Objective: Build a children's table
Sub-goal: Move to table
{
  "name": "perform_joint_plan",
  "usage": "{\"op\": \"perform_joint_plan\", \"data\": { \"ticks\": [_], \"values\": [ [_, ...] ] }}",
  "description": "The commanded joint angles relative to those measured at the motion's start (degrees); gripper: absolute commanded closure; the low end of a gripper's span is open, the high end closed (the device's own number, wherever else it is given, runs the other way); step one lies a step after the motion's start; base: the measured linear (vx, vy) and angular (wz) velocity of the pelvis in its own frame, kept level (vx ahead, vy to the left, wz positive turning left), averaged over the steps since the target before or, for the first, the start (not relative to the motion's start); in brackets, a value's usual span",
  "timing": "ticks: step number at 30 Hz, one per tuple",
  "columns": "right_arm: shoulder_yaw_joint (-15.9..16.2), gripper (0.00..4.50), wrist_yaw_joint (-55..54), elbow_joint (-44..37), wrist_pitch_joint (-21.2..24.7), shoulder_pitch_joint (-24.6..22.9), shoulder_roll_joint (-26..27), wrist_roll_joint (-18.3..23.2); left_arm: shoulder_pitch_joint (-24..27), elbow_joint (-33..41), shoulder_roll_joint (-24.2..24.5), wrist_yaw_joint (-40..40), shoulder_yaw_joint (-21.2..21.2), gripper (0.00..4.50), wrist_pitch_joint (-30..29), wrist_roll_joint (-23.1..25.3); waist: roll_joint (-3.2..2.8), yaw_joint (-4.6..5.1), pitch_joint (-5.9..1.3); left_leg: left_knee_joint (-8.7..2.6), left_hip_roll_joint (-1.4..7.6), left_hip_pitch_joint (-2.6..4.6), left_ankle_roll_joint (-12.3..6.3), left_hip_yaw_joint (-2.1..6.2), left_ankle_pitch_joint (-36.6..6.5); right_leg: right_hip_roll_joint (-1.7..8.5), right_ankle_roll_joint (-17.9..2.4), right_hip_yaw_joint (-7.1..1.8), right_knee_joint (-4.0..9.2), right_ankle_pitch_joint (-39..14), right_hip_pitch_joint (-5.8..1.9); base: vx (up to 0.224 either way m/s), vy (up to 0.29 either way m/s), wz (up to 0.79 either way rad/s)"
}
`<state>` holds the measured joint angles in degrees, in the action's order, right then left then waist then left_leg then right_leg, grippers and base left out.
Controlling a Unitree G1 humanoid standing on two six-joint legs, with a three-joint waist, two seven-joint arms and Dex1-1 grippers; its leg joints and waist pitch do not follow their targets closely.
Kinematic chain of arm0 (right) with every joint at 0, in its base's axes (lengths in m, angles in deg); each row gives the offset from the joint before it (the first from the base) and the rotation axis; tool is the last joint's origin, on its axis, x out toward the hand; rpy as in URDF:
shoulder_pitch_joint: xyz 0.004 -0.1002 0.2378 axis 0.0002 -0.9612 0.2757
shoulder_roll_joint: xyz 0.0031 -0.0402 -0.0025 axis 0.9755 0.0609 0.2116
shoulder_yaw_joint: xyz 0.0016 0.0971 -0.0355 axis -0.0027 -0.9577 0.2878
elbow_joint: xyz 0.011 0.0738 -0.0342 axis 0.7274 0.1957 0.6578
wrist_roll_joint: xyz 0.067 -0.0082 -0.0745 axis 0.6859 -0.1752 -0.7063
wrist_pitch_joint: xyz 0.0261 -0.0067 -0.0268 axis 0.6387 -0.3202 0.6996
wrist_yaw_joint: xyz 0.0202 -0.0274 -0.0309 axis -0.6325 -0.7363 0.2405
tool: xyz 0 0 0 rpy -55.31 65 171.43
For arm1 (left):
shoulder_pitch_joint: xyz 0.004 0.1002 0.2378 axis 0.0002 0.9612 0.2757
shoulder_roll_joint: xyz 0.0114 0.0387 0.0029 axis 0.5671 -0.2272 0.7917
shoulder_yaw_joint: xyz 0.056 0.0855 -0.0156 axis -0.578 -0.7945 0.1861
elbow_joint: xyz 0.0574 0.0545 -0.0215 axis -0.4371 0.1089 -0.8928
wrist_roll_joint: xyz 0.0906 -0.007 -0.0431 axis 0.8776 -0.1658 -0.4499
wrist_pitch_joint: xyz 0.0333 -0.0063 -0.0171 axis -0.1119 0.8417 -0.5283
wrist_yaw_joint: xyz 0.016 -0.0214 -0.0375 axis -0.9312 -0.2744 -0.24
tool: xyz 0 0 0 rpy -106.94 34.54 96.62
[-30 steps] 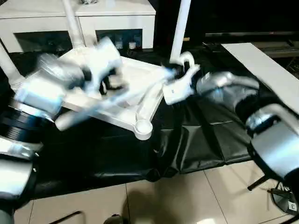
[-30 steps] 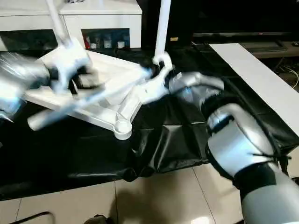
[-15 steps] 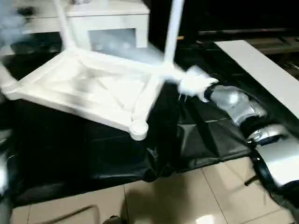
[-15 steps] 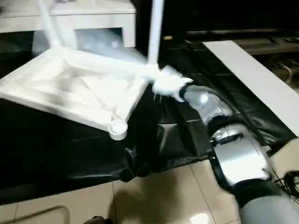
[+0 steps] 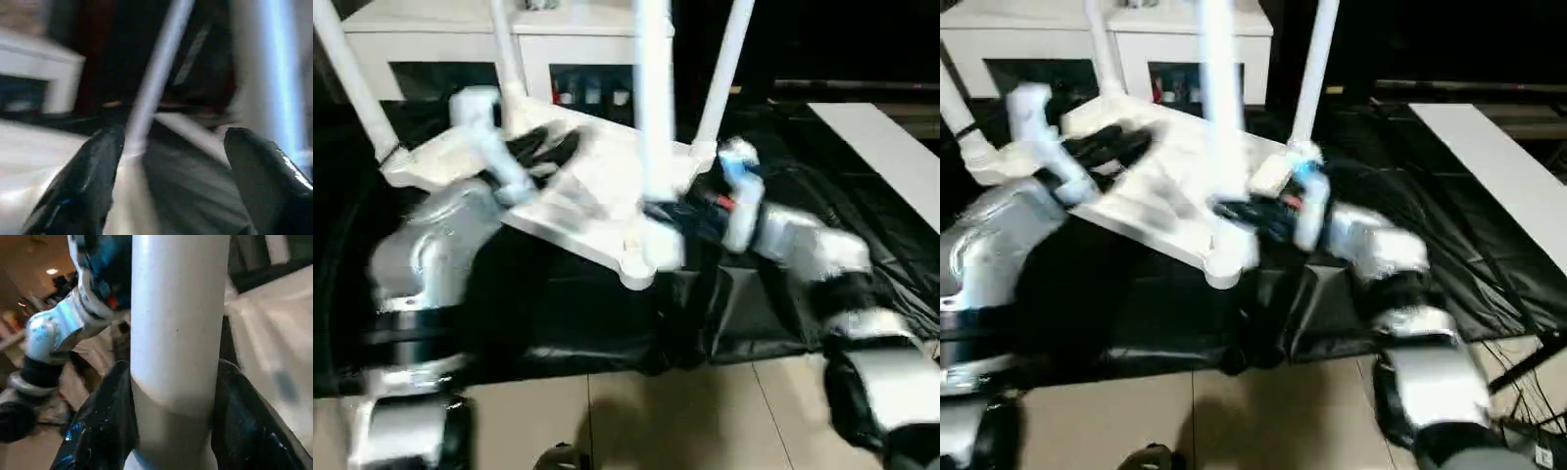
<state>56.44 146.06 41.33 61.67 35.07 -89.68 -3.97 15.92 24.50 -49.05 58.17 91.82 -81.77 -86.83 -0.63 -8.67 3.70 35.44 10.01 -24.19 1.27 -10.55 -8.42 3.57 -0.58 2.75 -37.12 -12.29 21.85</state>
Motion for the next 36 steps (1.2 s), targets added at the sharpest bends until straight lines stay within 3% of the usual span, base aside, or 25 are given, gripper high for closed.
{"op": "perform_joint_plan", "data": {
  "ticks": [1,5,7,9,12,16,20,22,25,28,36],
  "values": [
    [1.07,2.64,2.08,-6.52,3.86,-1.31,-1.44,3.03,-1.82,1.40,-1.37,-2.55,-1.14,0.47,-4.88,-3.71,-0.32,0.15,-4.23,-4.98,3.48,2.72,3.67,1.93,-21.30,5.50,-11.09,-2.31,4.94,-15.95,-1.29,0.000,0.000,0.00],
    [1.56,2.64,1.55,-12.61,8.08,-3.71,-2.42,4.67,-2.29,2.85,-1.84,-4.25,-2.63,0.40,-9.12,-6.73,-0.31,0.63,-4.23,-5.12,3.44,2.58,3.76,2.29,-20.50,5.34,-9.45,-2.37,5.20,-18.16,-1.17,0.000,0.000,0.00],
    [1.70,2.64,1.35,-16.02,10.85,-4.97,-2.65,5.24,-1.83,3.86,-1.48,-4.08,-4.50,0.05,-11.56,-7.68,-0.47,0.74,-4.33,-5.22,3.39,2.53,3.77,2.33,-19.41,5.02,-9.14,-2.31,5.23,-16.21,-1.20,0.000,0.000,0.00],
    [1.88,2.64,1.30,-17.24,11.70,-5.34,-2.63,5.32,-1.71,3.69,-1.60,-3.21,-5.16,0.02,-12.18,-7.44,-0.70,0.85,-4.37,-5.01,3.30,2.76,3.66,2.27,-19.76,4.99,-9.75,-2.40,5.22,-15.29,-0.94,0.000,0.000,0.00],
    [2.17,2.64,0.35,-18.67,12.20,-5.33,-2.44,5.31,-2.12,2.42,-2.46,-2.07,-5.38,0.01,-12.36,-6.47,-0.57,0.78,-4.41,-4.83,3.33,2.77,3.40,2.11,-18.49,5.03,-10.06,-2.49,5.40,-14.03,-0.97,0.000,0.000,0.00],
    [2.51,2.64,-1.21,-21.83,13.73,-5.80,-2.40,6.29,-2.83,2.55,-4.06,-1.56,-4.10,0.00,-13.78,-9.01,-0.61,0.75,-4.50,-4.77,3.37,2.73,3.10,2.03,-16.71,4.87,-11.08,-2.38,5.08,-10.77,-1.18,0.000,0.000,0.00],
    [3.47,2.64,-0.69,-23.09,14.34,-6.00,-2.57,6.11,-2.66,2.89,-3.73,-3.26,-5.44,0.00,-13.43,-9.15,-0.67,0.67,-4.50,-4.82,3.35,2.73,3.04,2.01,-16.75,4.79,-11.28,-2.36,4.98,-9.33,-1.17,0.000,0.000,0.00],
    [4.02,2.64,-0.36,-23.33,14.56,-5.95,-2.82,5.70,-2.76,2.73,-3.58,-3.72,-5.03,0.37,-13.69,-10.07,-0.74,0.64,-4.44,-4.84,3.35,2.76,3.25,2.00,-17.11,4.89,-11.20,-2.39,5.08,-10.16,-1.17,0.000,0.000,0.00],
    [4.69,2.64,-0.55,-23.13,14.06,-5.82,-3.03,4.87,-3.03,1.71,-3.53,-2.54,-4.09,0.37,-14.02,-9.90,-0.64,0.74,-4.27,-4.94,3.34,2.90,3.75,2.02,-18.55,4.86,-10.73,-2.42,5.26,-12.11,-1.05,0.000,0.000,0.00],
    [4.98,2.64,-0.73,-23.40,14.07,-5.83,-3.20,5.01,-3.07,1.56,-3.48,-2.19,-3.45,0.75,-14.58,-10.24,-0.50,0.80,-4.18,-5.06,3.41,3.05,4.24,2.10,-19.83,4.97,-9.80,-2.50,5.53,-14.57,-0.96,0.000,0.000,0.00],
    [6.22,2.64,-0.67,-23.14,13.76,-5.73,-3.31,4.72,-2.50,2.41,-2.43,-3.53,-3.90,1.20,-14.91,-11.17,-0.51,0.76,-4.13,-5.17,3.39,2.96,4.42,2.18,-19.72,4.98,-9.15,-2.55,5.53,-15.35,-0.85,0.000,0.000,0.00]
  ]
}}
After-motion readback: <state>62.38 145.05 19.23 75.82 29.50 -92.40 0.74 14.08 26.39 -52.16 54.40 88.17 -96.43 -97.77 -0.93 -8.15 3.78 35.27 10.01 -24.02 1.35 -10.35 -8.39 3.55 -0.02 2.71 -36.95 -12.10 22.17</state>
